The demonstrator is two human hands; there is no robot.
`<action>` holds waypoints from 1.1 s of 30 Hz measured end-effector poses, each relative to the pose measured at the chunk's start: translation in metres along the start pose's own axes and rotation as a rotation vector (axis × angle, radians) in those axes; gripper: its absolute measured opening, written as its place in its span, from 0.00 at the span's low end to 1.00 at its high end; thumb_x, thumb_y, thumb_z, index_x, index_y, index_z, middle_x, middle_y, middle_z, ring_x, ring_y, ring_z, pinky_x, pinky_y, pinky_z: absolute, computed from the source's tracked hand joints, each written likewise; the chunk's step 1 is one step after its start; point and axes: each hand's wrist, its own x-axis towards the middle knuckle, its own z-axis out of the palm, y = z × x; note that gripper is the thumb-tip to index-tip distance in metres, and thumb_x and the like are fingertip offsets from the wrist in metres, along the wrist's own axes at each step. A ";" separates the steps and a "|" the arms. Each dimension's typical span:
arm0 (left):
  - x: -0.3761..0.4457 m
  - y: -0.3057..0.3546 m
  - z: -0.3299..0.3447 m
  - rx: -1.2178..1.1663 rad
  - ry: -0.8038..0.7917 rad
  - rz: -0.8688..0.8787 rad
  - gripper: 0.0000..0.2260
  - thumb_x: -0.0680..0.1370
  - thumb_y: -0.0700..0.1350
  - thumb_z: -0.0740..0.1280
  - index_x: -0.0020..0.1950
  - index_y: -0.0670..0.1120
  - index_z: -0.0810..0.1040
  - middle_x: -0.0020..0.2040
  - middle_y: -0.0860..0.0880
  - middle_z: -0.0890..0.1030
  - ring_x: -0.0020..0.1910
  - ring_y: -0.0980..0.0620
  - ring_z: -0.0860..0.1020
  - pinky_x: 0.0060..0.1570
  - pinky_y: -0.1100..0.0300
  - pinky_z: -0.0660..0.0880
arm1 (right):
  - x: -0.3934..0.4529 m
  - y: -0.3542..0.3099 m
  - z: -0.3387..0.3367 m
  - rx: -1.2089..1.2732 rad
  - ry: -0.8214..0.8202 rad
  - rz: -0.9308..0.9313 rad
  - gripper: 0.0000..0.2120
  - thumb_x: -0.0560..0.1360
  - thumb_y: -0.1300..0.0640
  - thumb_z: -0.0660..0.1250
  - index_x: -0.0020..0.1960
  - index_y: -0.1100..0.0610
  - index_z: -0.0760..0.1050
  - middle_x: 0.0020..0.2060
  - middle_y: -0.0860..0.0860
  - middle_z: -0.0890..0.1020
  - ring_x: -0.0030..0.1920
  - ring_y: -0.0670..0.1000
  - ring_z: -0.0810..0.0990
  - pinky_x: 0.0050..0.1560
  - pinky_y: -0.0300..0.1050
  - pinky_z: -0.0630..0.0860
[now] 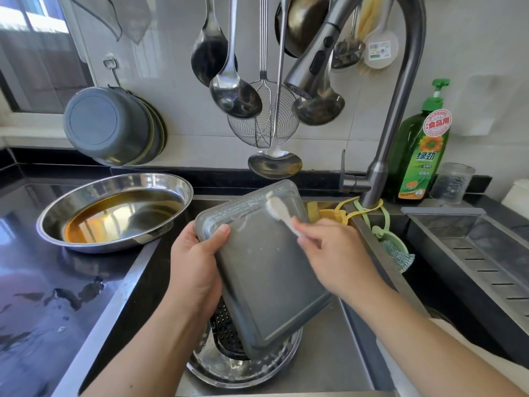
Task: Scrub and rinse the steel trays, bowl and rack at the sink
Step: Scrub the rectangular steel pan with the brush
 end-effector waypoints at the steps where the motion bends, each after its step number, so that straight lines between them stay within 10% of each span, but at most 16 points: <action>1: 0.000 0.000 0.000 -0.006 -0.001 -0.006 0.14 0.78 0.31 0.68 0.63 0.34 0.76 0.59 0.32 0.83 0.59 0.33 0.81 0.64 0.37 0.77 | 0.005 0.006 -0.002 -0.043 0.046 0.044 0.19 0.82 0.55 0.67 0.71 0.46 0.75 0.42 0.44 0.76 0.40 0.44 0.75 0.32 0.34 0.71; 20: -0.008 -0.002 0.007 0.040 -0.122 -0.111 0.14 0.77 0.28 0.66 0.62 0.37 0.76 0.54 0.37 0.85 0.50 0.41 0.85 0.51 0.47 0.83 | 0.003 0.000 0.004 -0.042 -0.053 0.070 0.19 0.83 0.54 0.65 0.73 0.46 0.73 0.42 0.46 0.74 0.39 0.44 0.73 0.33 0.34 0.69; 33: -0.018 -0.015 0.012 0.347 -0.312 0.000 0.19 0.73 0.23 0.66 0.56 0.43 0.70 0.42 0.49 0.80 0.42 0.54 0.82 0.41 0.60 0.79 | -0.021 -0.034 0.012 0.062 -0.229 -0.238 0.16 0.83 0.55 0.63 0.69 0.46 0.78 0.40 0.46 0.73 0.40 0.46 0.74 0.39 0.39 0.70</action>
